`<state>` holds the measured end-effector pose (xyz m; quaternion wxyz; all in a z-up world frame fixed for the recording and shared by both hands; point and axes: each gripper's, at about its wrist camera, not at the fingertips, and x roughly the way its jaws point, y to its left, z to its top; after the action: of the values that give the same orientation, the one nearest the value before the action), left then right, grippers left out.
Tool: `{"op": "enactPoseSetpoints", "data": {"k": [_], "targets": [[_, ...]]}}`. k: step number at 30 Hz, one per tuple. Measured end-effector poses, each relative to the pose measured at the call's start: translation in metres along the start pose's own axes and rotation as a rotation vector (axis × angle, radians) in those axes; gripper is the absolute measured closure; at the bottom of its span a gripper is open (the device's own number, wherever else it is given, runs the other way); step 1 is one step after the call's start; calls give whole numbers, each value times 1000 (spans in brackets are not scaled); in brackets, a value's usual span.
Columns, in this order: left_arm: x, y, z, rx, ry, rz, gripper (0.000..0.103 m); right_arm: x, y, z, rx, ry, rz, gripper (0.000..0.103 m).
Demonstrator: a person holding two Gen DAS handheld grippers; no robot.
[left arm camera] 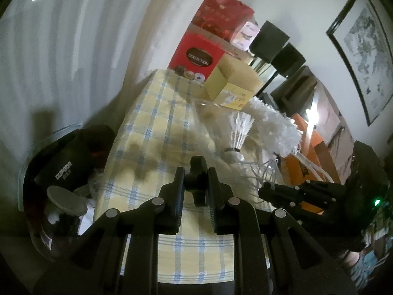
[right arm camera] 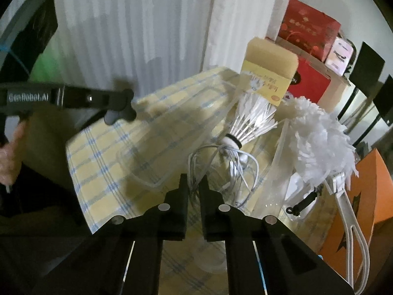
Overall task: Organize objects
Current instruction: 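Grasp the white earphone cable with the right gripper while the left gripper holds the knob, then carry the cable with the right gripper into the orange box while the left carries the knob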
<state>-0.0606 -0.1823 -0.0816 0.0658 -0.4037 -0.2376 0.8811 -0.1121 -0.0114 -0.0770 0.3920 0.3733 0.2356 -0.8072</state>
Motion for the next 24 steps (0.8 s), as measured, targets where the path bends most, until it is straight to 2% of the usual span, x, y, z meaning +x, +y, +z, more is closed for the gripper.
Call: {"op": "enactPoseSetpoints", "data": {"k": [5,11,16,24], "targets": [[-10,-14,4,25,-17,-13,87,-23,-13,4,115,-78,61,97],[-26,-36,10,63,-45,-37,87,-65,-23,13,195,-179,104,98],[-40,-63,16,113,-66,-69,87,-109,-26,19,198,-260,83,98],[-46,-121,22,206,-71,-145,87,-169,-43,15,263,-326,47,98]]}}
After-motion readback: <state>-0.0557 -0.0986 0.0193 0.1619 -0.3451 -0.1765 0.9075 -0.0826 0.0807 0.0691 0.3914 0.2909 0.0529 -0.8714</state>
